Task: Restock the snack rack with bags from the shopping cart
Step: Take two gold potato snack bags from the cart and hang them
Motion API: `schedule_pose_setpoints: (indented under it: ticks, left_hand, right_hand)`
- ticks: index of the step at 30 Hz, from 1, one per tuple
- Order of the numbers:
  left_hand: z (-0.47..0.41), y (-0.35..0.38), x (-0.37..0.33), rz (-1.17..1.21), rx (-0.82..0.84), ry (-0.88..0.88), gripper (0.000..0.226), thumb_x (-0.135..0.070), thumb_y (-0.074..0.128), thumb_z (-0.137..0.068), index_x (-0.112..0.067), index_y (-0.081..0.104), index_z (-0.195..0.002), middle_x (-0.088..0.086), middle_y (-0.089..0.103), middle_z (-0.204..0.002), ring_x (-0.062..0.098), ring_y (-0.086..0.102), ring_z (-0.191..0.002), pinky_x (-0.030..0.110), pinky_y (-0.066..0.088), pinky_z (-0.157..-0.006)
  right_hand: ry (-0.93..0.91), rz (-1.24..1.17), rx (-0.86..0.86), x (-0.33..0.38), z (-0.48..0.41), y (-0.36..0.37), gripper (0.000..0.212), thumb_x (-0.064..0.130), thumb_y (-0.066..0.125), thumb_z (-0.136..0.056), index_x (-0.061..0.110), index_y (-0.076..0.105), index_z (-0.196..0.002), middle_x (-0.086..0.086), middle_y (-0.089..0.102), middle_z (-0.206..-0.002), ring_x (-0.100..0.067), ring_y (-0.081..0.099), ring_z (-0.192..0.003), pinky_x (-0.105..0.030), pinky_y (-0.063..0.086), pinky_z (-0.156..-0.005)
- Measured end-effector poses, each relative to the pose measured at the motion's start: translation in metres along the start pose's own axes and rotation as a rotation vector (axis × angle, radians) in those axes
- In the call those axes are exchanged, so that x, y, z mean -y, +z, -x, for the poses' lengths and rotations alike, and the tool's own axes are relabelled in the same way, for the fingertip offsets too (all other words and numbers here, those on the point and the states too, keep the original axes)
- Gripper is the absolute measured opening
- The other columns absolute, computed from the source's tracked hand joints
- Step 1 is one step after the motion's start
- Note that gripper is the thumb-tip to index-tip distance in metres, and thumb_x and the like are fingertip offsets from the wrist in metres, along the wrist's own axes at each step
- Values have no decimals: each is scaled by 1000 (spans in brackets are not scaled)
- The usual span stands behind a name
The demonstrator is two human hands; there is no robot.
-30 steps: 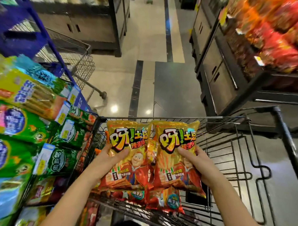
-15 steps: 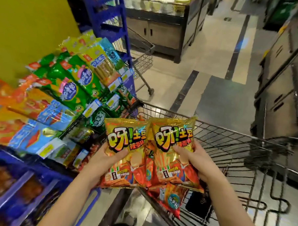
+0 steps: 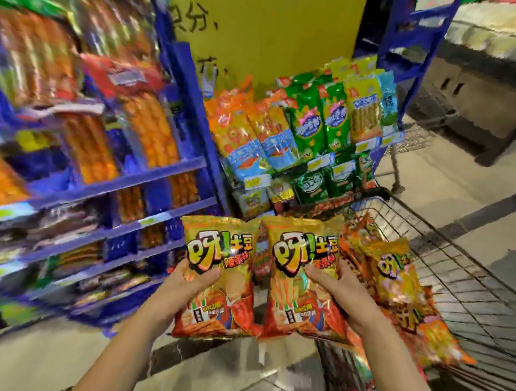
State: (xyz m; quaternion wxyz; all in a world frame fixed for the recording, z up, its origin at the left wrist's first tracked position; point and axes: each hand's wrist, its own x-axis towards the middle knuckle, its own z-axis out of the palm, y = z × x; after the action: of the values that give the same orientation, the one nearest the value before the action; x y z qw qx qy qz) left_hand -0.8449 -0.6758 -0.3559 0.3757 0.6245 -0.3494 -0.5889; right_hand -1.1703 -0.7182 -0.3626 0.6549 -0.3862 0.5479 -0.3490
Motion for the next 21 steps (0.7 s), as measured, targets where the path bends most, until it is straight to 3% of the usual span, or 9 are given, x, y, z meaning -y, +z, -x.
schedule_pose_setpoints:
  ticks: [3,6,9,11,13,15,17,19,21]
  left_hand:
    - [33,-53,25,65,-129,4,98,-71,92,-53,-37,55,-138,-2,73,-128,24,73,-112,51,53,-104]
    - [75,-105,51,206,-201,-1,88,-59,94,-63,-35,55,-138,5,73,-128,32,73,-112,56,54,-102]
    - [127,-159,78,360,-262,31,96,-49,98,-60,-24,53,-141,14,71,-130,37,71,-115,59,52,-104]
    - [167,-197,96,403,-311,61,95,-46,95,-63,-21,52,-144,14,71,-131,36,70,-117,56,53,-103]
    - [208,-232,113,446,-385,75,78,-36,90,-78,-18,52,-144,14,73,-128,35,72,-114,48,60,-93]
    - [247,-268,134,479,-476,87,56,-23,78,-88,-17,55,-138,11,77,-117,29,76,-103,34,63,-73]
    - [284,-303,153,493,-570,119,73,-34,89,-75,-20,56,-138,7,79,-112,24,78,-98,33,63,-73]
    - [320,-336,174,523,-627,119,108,-52,100,-53,-25,50,-145,7,77,-119,30,75,-106,49,60,-93]
    - [360,-364,187,568,-685,144,109,-53,98,-51,-29,47,-144,8,76,-121,33,74,-109,56,56,-99]
  right_hand:
    - [-1,35,108,8,-1,58,93,59,94,-61,33,47,-137,14,64,-130,-14,59,-125,-38,44,-110]
    - [16,80,264,8,5,123,95,48,97,-54,20,56,-136,-3,77,-116,-27,75,-105,-43,58,-92]
    - [13,112,383,-3,17,199,63,27,89,-76,17,60,-131,-10,77,-115,-32,75,-103,-44,59,-89]
    - [33,134,445,-15,29,253,52,21,80,-79,16,62,-127,-12,77,-112,-32,75,-100,-39,62,-80]
    - [33,171,512,-25,48,310,49,20,78,-80,16,62,-126,-12,78,-110,-31,76,-98,-36,62,-74]
    - [48,208,585,-37,66,366,49,20,79,-80,17,61,-125,-11,78,-111,-31,76,-99,-39,62,-80]
    - [43,263,654,-48,86,419,48,22,79,-80,19,62,-125,-8,78,-112,-29,76,-101,-42,59,-88]
    - [36,318,733,-61,104,468,48,23,80,-81,18,62,-125,-7,78,-112,-29,75,-102,-46,57,-94]
    - [33,350,798,-73,121,517,44,20,78,-84,17,62,-125,-10,78,-113,-32,75,-103,-50,56,-99]
